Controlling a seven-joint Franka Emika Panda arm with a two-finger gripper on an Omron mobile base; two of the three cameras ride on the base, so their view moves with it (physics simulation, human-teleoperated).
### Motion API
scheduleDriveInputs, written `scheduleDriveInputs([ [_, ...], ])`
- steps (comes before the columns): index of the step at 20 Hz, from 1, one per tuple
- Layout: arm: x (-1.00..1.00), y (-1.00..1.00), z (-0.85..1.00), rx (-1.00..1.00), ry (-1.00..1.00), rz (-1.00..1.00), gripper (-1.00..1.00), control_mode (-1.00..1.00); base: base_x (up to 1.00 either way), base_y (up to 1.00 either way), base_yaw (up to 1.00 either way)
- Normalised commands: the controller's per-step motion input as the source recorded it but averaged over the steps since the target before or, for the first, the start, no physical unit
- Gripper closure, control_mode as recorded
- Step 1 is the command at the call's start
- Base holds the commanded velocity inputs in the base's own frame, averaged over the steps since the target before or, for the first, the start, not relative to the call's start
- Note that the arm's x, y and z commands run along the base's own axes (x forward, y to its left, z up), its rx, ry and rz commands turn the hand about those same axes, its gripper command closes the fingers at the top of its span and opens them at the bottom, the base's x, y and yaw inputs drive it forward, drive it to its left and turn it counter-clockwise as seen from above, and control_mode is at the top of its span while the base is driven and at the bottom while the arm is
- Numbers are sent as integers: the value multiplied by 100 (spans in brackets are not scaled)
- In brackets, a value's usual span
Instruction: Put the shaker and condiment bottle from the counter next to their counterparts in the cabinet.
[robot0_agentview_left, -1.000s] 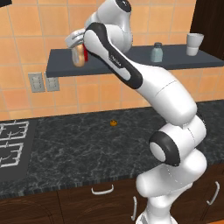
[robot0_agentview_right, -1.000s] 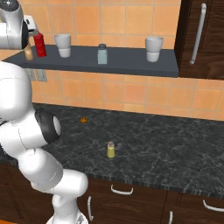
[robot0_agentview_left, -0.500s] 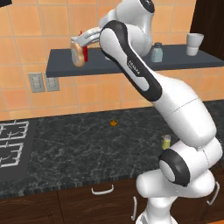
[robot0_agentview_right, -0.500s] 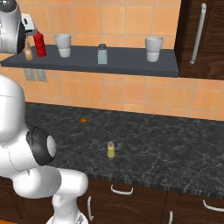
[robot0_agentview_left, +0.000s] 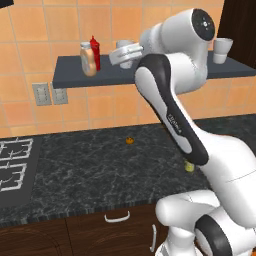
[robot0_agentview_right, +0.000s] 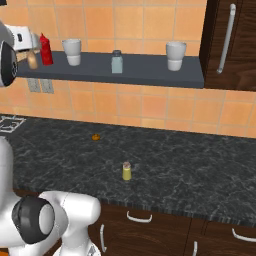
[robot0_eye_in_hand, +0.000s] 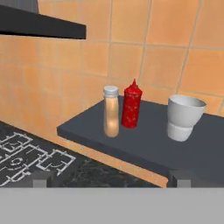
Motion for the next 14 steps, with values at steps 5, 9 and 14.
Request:
scheduleDriveInputs([
  [5,-83,-57,-35,0,-5,-39,-100,-100,0,0,0],
  [9,-90,-71,-56,0,-10,-40,-100,-100,0,0,0],
  [14,-74,-73,-54,0,-12,-31,-100,-100,0,0,0],
])
